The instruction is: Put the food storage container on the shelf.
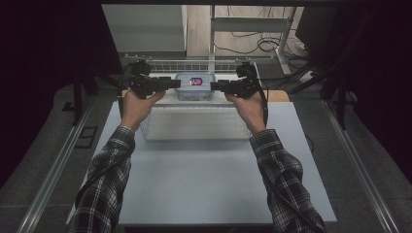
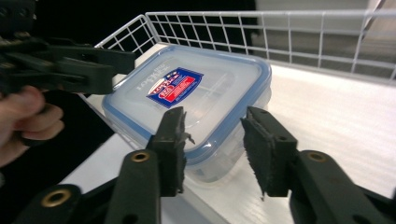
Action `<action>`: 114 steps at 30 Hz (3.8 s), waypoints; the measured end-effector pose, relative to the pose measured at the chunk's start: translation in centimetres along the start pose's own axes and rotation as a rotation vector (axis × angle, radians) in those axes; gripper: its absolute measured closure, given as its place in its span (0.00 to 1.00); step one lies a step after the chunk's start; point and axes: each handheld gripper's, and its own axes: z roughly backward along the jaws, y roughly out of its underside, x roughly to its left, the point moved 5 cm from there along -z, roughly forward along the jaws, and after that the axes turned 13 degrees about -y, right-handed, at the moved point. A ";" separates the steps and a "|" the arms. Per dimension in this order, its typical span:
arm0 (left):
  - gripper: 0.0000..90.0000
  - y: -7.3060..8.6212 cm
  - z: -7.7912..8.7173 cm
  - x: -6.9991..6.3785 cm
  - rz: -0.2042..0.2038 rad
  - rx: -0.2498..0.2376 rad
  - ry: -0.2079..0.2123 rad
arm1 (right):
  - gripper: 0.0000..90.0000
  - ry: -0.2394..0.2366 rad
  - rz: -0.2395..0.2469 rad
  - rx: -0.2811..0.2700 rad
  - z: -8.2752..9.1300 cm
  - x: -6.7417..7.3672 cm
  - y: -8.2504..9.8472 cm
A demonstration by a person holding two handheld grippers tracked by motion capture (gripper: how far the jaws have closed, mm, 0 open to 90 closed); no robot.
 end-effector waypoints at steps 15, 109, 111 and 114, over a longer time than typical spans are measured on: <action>0.09 2.1 0.7 -1.2 -0.129 -0.002 -0.046 | 0.08 0.050 0.113 0.034 -1.0 1.1 1.2; 0.00 18.6 3.4 -5.5 -0.317 0.042 -0.112 | 0.00 0.005 0.313 0.131 2.3 4.9 16.9; 0.00 18.8 3.6 -5.5 -0.313 0.042 -0.113 | 0.00 0.003 0.316 0.130 2.3 4.9 17.1; 0.00 19.3 3.9 -5.5 -0.307 0.044 -0.111 | 0.00 -0.004 0.313 0.130 2.3 5.1 17.4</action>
